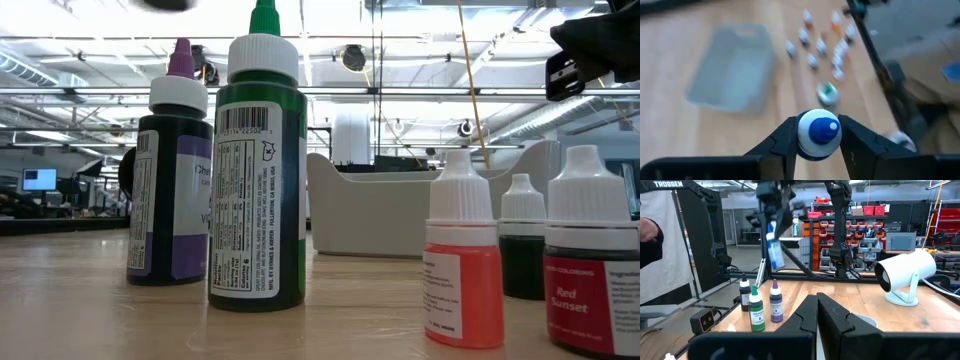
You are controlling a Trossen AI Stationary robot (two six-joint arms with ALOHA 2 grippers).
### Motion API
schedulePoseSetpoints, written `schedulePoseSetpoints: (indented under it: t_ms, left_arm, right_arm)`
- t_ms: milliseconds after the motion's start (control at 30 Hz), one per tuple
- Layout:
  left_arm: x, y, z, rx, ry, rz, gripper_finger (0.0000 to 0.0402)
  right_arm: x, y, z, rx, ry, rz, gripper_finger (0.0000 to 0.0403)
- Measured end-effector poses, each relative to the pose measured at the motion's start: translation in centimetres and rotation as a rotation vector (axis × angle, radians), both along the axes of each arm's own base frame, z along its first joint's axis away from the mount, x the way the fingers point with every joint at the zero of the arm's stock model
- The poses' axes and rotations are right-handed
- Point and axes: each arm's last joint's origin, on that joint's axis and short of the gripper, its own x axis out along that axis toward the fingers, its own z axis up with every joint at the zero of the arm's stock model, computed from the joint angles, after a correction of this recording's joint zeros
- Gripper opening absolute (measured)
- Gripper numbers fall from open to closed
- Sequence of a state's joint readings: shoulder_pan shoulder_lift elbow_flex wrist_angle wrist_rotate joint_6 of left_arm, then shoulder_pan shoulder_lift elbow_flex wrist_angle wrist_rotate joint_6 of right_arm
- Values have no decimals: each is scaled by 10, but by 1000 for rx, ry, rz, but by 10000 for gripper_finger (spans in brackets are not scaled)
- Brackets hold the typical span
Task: Pick & Place food coloring
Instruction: Put the large blue food coloring bottle into the gray bin
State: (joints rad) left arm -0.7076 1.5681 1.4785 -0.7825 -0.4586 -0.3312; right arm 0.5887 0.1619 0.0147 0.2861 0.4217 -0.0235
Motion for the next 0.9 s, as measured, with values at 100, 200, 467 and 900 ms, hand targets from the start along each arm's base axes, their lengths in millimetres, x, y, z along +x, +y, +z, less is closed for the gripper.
schedulePoseSetpoints:
  t_ms: [100, 200, 467, 900]
  left_arm:
    - [11, 13, 15, 29, -66, 63, 125]
    - [25, 32, 20, 23, -90, 133, 126]
    - [60, 82, 17, -18, -74, 183, 126]
    - [92, 117, 10, -113, -101, 126, 128]
  right_arm:
    - [0, 0, 0, 0, 0, 0, 0]
    - [0, 0, 0, 0, 0, 0, 0]
    - [0, 0, 0, 1, 0, 0, 0]
    - [0, 0, 0, 0, 0, 0, 0]
